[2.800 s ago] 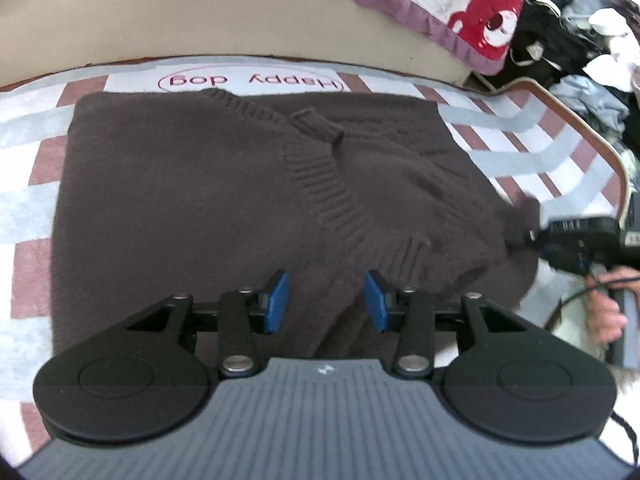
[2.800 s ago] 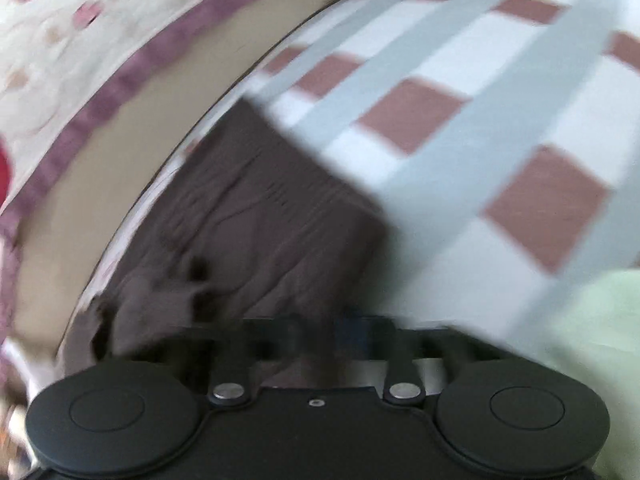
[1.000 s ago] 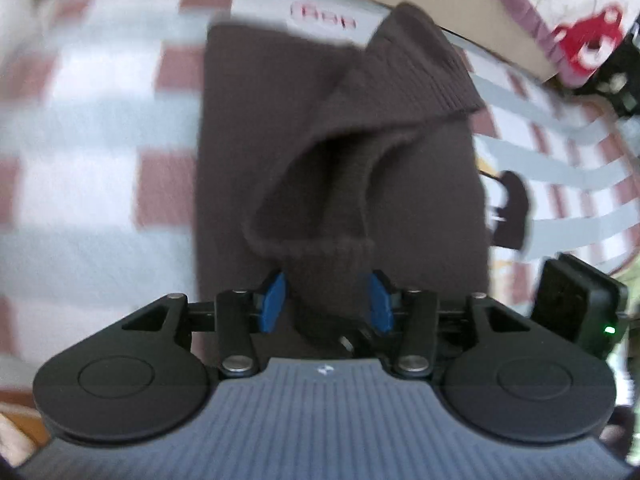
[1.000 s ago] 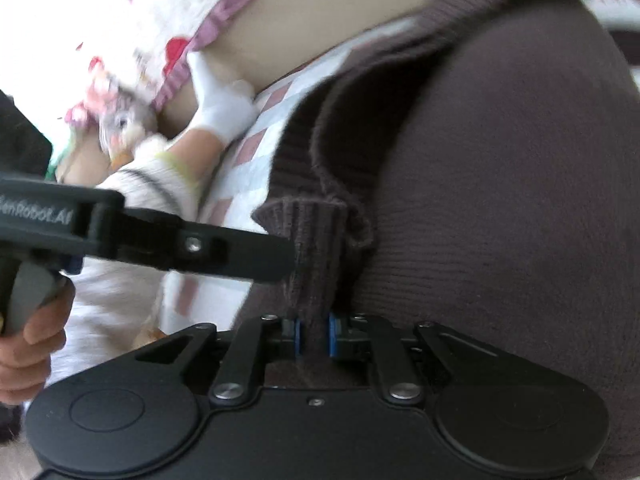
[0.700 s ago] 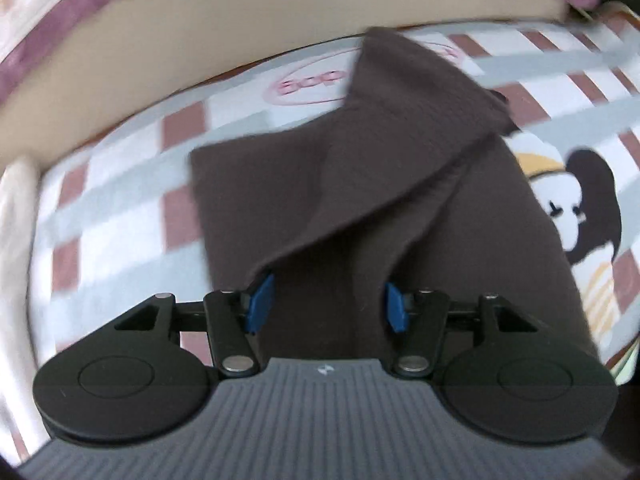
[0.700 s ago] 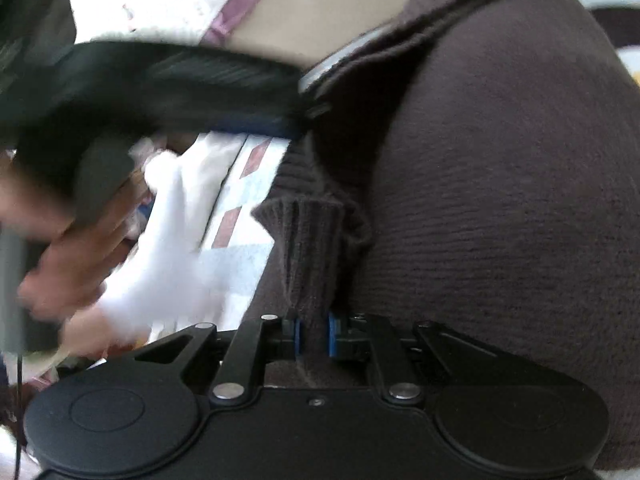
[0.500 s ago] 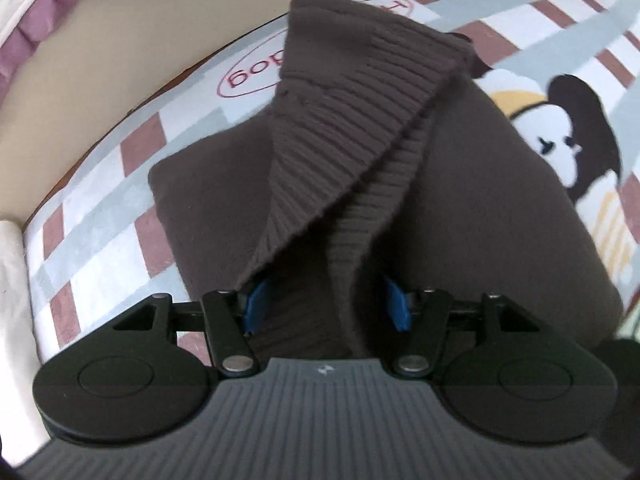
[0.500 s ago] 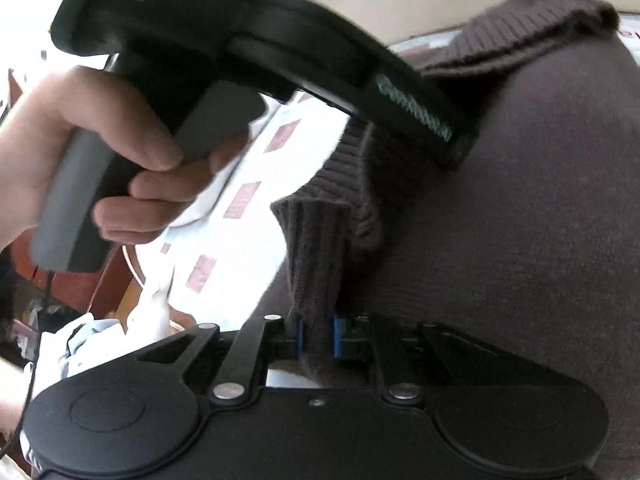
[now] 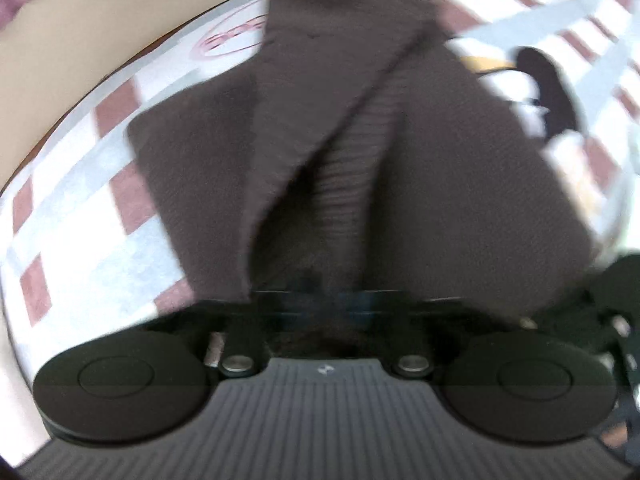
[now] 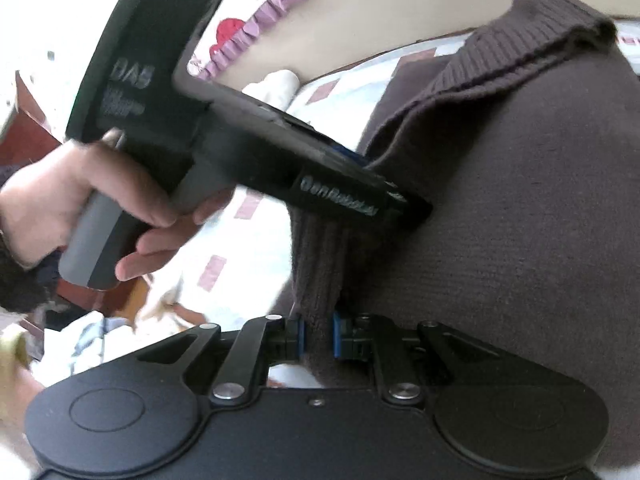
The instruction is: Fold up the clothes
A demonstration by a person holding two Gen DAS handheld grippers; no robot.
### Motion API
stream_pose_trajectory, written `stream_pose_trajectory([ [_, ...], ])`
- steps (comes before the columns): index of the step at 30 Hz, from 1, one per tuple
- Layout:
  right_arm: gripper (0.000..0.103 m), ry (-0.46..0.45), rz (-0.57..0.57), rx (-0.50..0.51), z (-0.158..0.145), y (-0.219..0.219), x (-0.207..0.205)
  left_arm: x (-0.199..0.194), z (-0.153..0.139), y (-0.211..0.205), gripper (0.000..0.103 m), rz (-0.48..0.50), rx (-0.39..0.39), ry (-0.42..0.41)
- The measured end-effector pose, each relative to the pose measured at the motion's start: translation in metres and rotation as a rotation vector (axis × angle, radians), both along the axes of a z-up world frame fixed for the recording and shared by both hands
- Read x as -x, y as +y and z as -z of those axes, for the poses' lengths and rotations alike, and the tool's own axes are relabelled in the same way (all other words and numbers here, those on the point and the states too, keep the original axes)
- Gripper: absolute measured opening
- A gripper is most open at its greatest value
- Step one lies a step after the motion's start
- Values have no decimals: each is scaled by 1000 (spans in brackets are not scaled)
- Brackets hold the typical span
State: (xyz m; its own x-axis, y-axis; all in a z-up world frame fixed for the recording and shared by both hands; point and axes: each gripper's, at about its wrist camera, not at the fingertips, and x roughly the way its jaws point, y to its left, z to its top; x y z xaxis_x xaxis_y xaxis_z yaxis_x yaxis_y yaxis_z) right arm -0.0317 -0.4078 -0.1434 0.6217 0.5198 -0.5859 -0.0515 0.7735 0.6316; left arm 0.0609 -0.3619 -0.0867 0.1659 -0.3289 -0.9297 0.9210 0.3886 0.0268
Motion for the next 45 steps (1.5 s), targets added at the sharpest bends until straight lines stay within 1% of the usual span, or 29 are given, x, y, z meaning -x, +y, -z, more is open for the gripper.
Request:
stream_pose_trajectory([
  [1,15,1,-5,0,0,0,0,5,-13,7,3,42,68,-48],
  [2,15,2,-10,-1,-1,-1,0,1,-16,14,3,18,95,-64],
  [4,15,3,-20,-2,-2,-2,1,-15,-11,27,3,-108,96,-49],
  [5,15,4,-25,-2,-2,-2,1,-24,-3,36,3,-179,99,5],
  [7,15,6,-36,-3,-3,-3,1,-28,19,48,3,-238,63,54],
  [8,15,25,-59,35,2,5,-2,-22,28,52,3,-225,33,17],
  [9,15,41,-90,81,8,14,-5,-13,32,50,3,-186,7,-60],
  [11,15,25,-145,127,6,20,-11,4,36,41,5,-110,-33,-211],
  [12,15,14,-171,146,4,23,-13,9,37,37,9,-102,-40,-251],
  [16,15,28,-196,127,11,14,-19,9,39,46,13,-247,65,-222],
  [17,15,26,-191,121,13,12,-16,3,39,51,18,-294,82,-190],
  [18,15,22,-193,127,13,13,-14,-3,39,55,31,-331,89,-171],
  [19,15,19,-198,138,11,13,-13,-8,36,57,37,-358,81,-167],
  [20,15,15,-203,149,10,14,-11,-13,31,59,42,-373,77,-178],
  [21,15,14,-210,157,9,14,-11,-18,26,61,41,-382,81,-195],
  [23,15,12,-225,169,9,15,-12,-16,7,59,39,-340,159,-256],
  [25,15,17,-226,161,10,12,-12,1,-5,55,51,-181,231,-335],
  [26,15,20,-226,155,10,10,-12,12,-7,49,66,-85,241,-376],
  [27,15,22,-227,154,10,9,-12,16,-4,43,75,-26,238,-390],
  [28,15,23,-230,155,10,8,-12,17,2,36,75,10,225,-389],
  [30,15,23,-233,158,10,7,-11,14,12,22,75,54,202,-369],
  [33,15,22,-235,165,9,5,-9,-11,23,3,76,-6,205,-316],
  [35,15,22,-236,174,8,4,-6,-31,27,-1,71,-69,227,-338],
  [36,15,22,-237,179,7,4,-5,-39,27,-1,37,-100,234,-341],
  [37,16,21,-239,183,6,3,-4,-46,27,1,10,-131,237,-337],
  [39,16,27,-231,171,5,6,-12,-61,21,8,7,-221,269,-320],
  [41,16,33,-212,135,3,12,-29,-66,5,22,7,-311,351,-318],
  [43,16,17,-208,90,0,6,-27,-75,-6,39,7,-437,404,-293],
  [45,16,-10,-219,35,-3,2,-25,-91,0,51,7,-534,406,-242],
])
